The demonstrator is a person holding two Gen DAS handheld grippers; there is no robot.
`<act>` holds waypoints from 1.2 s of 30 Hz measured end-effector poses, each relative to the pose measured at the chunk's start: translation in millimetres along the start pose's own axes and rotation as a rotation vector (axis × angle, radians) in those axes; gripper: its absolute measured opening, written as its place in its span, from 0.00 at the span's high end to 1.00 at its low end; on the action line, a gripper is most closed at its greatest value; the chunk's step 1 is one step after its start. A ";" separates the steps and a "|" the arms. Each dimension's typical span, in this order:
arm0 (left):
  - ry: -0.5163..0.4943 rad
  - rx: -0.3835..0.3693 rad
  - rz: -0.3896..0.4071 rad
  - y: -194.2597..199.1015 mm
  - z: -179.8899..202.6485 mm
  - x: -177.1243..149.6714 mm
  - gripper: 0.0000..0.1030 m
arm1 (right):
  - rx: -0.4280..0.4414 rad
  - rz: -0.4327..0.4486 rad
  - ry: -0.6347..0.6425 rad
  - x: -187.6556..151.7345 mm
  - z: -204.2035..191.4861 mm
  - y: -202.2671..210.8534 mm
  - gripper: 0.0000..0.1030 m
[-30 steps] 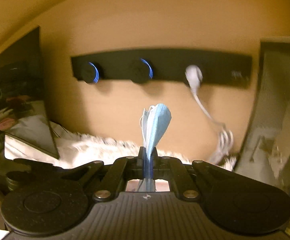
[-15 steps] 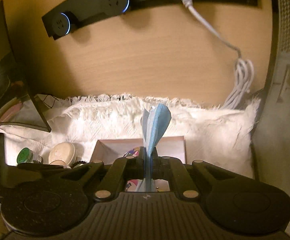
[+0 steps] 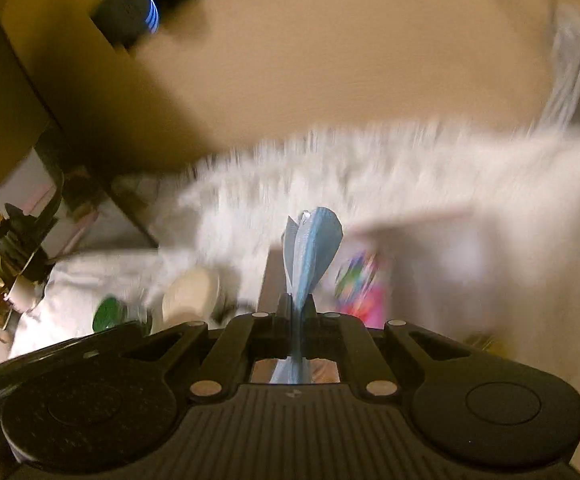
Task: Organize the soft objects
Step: 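Carry the mask into the pink box with the right tool while the left drops the tan item, then grasp the cotton swab pack with the left tool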
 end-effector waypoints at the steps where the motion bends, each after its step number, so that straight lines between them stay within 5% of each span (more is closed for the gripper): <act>1: 0.002 0.011 -0.001 5.3 -6.5 -4.2 0.83 | -0.001 -0.038 -0.014 -3.9 -1.0 -15.5 0.96; 3: 0.005 0.062 0.006 19.3 -22.8 -15.4 0.83 | -0.059 -0.078 -0.004 -11.2 -5.6 -46.8 0.96; 6: 0.034 0.167 0.027 42.0 -52.2 -31.3 0.83 | -0.175 -0.025 0.076 -10.7 -18.0 -70.8 0.96; 14: 0.160 0.394 0.071 91.9 -127.6 -76.0 0.83 | -0.247 -0.088 0.234 -14.1 -35.3 -98.2 0.93; 16: 0.210 0.434 0.084 100.6 -143.2 -82.1 0.83 | -0.209 -0.076 0.203 -15.3 -30.6 -82.6 0.83; 18: 0.217 0.432 0.087 104.0 -152.1 -84.0 0.83 | -0.183 -0.020 0.200 -16.5 -29.9 -58.0 0.58; 20: 0.173 0.399 0.064 99.1 -149.2 -81.8 0.83 | -0.183 0.039 0.227 -18.1 -31.5 -35.4 0.46; 23: 0.082 0.365 0.014 84.2 -135.7 -80.4 0.83 | -0.226 0.109 0.298 -25.2 -38.3 -8.4 0.46; 28: -0.063 0.416 -0.008 58.7 -104.7 -81.8 0.83 | -0.311 0.210 0.397 -38.6 -49.9 24.0 0.46; 31: -0.156 0.372 -0.048 42.9 -87.0 -87.8 0.83 | -0.310 0.259 0.430 -48.3 -56.9 44.7 0.46; 36: -0.265 0.407 -0.107 20.9 -76.0 -106.3 0.83 | -0.295 0.300 0.561 -74.4 -78.8 62.4 0.46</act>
Point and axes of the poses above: each gripper's, at about its wrist camera, not at the fingertips, and y roughly against the way its jaws point, z to its right, x to its top, the point moved 1 cm from there along -y, roughly the way its jaws point, and after that the axes turned 4 degrees about -x, right-handed, at the moved point
